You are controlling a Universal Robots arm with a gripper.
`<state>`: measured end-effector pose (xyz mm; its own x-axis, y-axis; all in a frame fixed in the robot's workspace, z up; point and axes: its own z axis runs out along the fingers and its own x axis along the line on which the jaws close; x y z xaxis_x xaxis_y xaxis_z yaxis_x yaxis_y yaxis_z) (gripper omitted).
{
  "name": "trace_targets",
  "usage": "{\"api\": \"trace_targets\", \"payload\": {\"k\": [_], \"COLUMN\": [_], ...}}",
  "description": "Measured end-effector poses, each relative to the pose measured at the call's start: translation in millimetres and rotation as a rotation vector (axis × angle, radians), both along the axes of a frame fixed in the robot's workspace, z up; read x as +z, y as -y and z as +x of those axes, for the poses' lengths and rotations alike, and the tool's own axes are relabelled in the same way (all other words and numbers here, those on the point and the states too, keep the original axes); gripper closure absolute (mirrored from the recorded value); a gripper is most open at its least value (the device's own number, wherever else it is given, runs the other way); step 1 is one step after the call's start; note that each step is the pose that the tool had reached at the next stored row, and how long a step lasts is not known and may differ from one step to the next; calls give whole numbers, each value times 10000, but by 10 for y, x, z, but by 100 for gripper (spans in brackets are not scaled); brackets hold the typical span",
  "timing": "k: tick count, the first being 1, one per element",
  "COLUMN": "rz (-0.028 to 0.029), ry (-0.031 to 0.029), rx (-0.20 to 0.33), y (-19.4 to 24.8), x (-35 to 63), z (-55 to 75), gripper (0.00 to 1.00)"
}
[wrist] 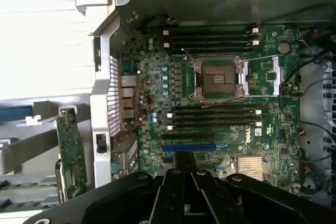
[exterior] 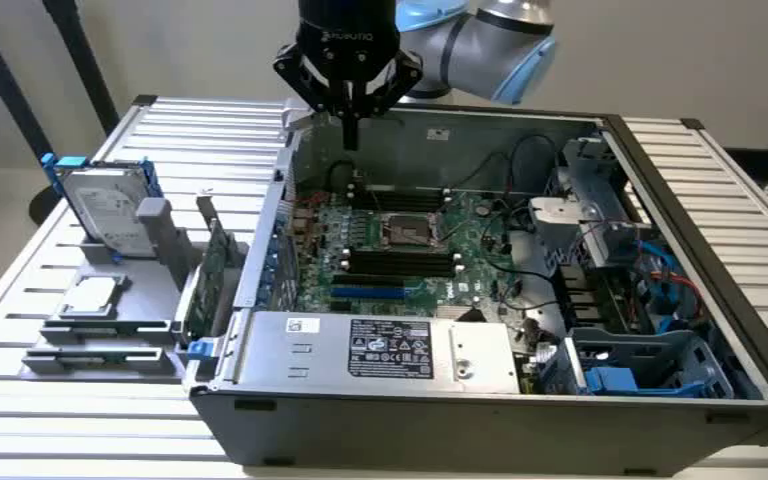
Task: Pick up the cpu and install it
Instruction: 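Reach for the cpu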
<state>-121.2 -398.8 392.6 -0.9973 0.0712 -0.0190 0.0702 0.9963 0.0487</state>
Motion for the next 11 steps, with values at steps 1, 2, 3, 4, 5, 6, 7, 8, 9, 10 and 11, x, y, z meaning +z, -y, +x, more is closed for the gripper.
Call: {"api": "trace_targets", "payload": {"k": [1, 2, 3, 4, 5, 6, 7, 8, 9, 10, 11], "rz": [0, 0, 0, 0, 0, 0, 0, 0, 0, 0, 0], "ry": [-1, 0, 0, -1, 0, 0, -1, -1, 0, 0, 0], "rx": [0, 0, 0, 0, 0, 0, 0, 0, 0, 0, 1], "y": [0, 0, 0, 0, 0, 0, 0, 0, 0, 0, 0], "x": [0, 0, 0, 0, 0, 0, 0, 0, 0, 0, 0], "z": [0, 0, 0, 0, 0, 0, 0, 0, 0, 0, -2], "gripper": [89, 89, 89, 89, 89, 89, 89, 89, 89, 89, 89]}}
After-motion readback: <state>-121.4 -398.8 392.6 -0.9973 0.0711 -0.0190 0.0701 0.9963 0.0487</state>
